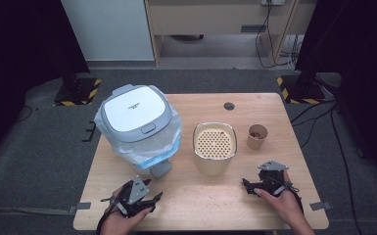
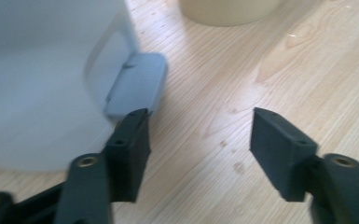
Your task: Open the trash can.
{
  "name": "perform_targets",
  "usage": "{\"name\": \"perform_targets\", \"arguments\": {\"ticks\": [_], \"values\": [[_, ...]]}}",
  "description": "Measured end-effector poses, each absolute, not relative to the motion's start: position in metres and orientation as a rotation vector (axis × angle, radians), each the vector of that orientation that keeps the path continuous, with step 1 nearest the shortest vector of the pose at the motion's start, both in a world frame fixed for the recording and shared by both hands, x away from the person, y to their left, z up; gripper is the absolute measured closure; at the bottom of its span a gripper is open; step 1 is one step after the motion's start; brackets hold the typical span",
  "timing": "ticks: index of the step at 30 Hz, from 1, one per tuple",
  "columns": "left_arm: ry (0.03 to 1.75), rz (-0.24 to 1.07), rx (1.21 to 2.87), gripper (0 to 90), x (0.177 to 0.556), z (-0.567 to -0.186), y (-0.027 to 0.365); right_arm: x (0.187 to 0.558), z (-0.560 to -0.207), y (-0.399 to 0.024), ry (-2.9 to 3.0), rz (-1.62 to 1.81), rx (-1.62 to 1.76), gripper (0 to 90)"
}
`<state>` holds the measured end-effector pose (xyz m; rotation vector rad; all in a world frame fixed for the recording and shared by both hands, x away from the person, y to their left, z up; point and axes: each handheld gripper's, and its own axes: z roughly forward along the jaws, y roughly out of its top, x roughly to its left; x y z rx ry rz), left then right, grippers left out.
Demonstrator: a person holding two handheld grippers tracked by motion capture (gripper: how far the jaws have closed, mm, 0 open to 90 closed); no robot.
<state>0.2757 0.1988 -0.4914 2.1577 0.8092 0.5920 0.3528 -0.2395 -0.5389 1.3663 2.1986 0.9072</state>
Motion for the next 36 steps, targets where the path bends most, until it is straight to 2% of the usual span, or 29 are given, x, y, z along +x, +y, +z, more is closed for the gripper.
{"name": "perform_targets", "arguments": {"ticks": [1,7,9,11,13,24,36], "values": [[0.812,0.603,2.147,46.4,0.279,-0.489,0.194,0.353,-0.539,-0.239,2.198,0.907,1.366,0.6],[0.842,0.633,2.104,66.6,0.299,-0.487,0.182,0.353,-0.539,-0.239,2.201,0.908,1.364,0.6],[0.855,0.624,2.09,68.8,0.305,-0.488,0.179,0.353,-0.539,-0.239,2.199,0.908,1.365,0.6],[0.858,0.643,2.103,76.3,0.312,-0.49,0.175,0.353,-0.539,-0.24,2.202,0.909,1.363,0.6],[0.854,0.663,2.114,79.9,0.317,-0.492,0.172,0.352,-0.539,-0.24,2.202,0.909,1.358,0.6],[0.892,0.743,2.166,84.9,0.337,-0.504,0.169,0.352,-0.539,-0.239,2.204,0.911,1.357,0.6],[0.929,0.744,2.168,86.6,0.34,-0.512,0.166,0.352,-0.539,-0.239,2.204,0.911,1.357,0.6]]}}
